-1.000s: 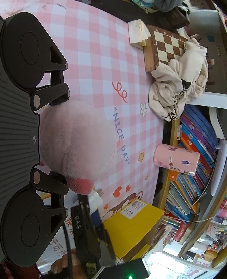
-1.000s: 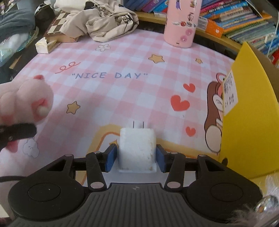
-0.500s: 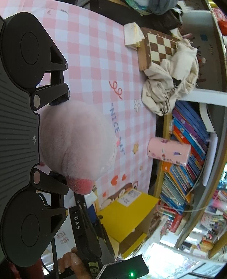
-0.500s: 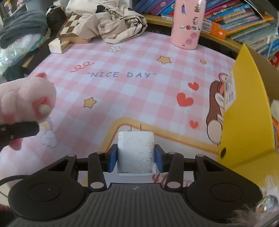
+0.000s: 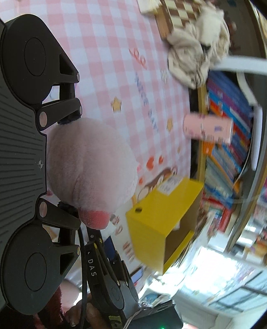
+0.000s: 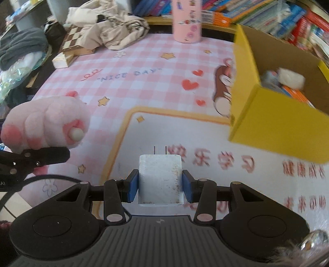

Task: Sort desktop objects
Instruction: 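Carry the charger plug with the right tool while the left tool carries the plush pig to the box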

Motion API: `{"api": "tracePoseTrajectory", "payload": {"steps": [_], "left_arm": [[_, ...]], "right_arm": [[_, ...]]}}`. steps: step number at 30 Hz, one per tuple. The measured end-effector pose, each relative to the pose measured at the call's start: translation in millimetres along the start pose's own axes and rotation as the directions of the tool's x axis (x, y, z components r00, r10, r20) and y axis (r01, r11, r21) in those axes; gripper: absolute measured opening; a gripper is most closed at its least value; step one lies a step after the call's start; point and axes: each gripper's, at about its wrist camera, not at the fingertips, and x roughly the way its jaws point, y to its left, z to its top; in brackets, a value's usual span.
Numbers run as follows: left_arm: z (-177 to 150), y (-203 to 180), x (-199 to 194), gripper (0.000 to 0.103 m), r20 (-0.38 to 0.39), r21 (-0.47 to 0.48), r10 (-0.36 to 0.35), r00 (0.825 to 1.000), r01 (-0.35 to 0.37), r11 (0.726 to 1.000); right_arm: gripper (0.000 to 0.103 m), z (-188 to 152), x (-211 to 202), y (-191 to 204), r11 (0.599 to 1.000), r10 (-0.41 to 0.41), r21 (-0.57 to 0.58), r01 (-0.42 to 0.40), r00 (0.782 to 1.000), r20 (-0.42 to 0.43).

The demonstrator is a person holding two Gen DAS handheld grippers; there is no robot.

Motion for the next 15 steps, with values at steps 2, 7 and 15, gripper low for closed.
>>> {"api": "tracePoseTrajectory", "payload": {"steps": [2,7,15], "left_arm": [[1.5,-7.9,4.6,0.061,-0.009,0.026,-0.028,1.0,0.028,0.999],[3.7,-22.5,14.8,0.061,-0.032,0.066,-0.085,0.996,0.087,0.994],[7.8,-45.5,27.5,0.061,-0.062,0.118,-0.148,0.987,0.155,0.981]], "right_arm": [[0.041,-7.8,-4.3,-5.5,0.999,-0.015,0.029,0.016,1.0,-0.003],[0.041,-22.9,-13.6,-19.4,0.995,-0.054,0.085,0.054,0.999,-0.006],[0.041,-40.4,-24.9,-37.1,0.985,-0.093,0.146,0.094,0.996,-0.012]]}}
